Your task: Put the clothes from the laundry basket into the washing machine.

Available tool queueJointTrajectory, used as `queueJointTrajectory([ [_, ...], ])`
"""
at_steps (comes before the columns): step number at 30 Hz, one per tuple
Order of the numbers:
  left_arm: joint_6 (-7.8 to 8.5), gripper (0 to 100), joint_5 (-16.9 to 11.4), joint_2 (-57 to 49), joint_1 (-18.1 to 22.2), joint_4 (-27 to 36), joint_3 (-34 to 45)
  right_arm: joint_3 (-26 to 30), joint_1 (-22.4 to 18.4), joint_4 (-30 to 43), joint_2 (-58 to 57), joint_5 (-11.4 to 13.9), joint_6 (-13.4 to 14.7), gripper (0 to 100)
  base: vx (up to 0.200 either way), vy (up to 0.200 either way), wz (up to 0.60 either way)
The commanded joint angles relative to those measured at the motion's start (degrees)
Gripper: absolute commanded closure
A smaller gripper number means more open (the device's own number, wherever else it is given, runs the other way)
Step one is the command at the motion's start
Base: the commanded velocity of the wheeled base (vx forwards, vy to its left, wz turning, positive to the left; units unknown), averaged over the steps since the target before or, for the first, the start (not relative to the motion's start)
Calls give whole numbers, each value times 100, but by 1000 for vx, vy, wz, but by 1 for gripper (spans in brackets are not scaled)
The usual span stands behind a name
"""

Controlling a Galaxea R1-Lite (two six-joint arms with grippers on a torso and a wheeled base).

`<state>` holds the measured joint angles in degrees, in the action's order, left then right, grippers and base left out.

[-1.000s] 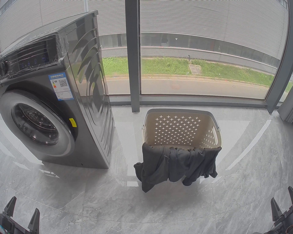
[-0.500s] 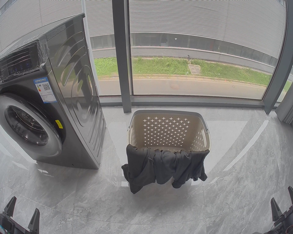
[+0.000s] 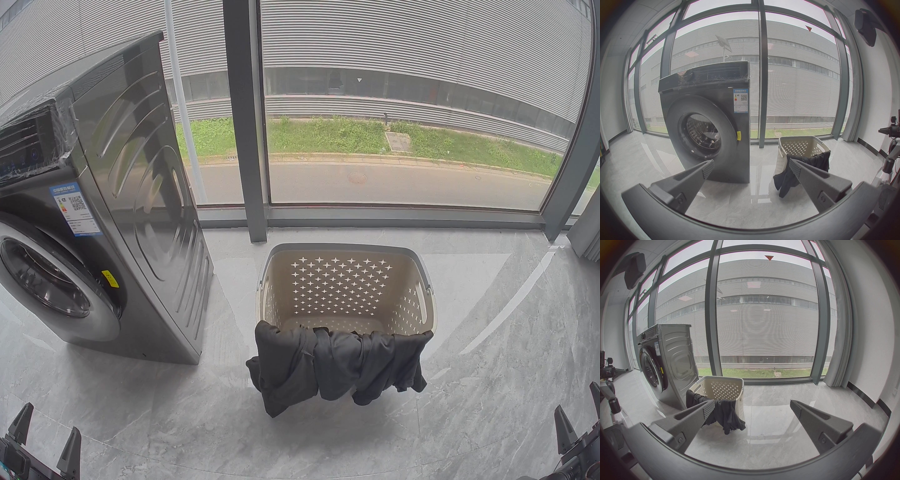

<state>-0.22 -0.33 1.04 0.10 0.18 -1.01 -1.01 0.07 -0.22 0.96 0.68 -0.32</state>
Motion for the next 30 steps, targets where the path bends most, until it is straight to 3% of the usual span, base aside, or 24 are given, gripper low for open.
queueJointTrajectory([
  [1,-4,0,-2,-104,-1,-1,92,101,1,-4,-8,2,-3,0,200,0,0],
  [16,-4,0,-2,-104,-1,-1,92,101,1,-4,-8,2,-3,0,0,0,0],
  [25,-4,0,-2,-104,-1,8,92,101,1,-4,-8,2,-3,0,0,-200,0],
  [30,-4,0,-2,-104,-1,-1,92,101,1,-4,-8,2,-3,0,0,0,0],
])
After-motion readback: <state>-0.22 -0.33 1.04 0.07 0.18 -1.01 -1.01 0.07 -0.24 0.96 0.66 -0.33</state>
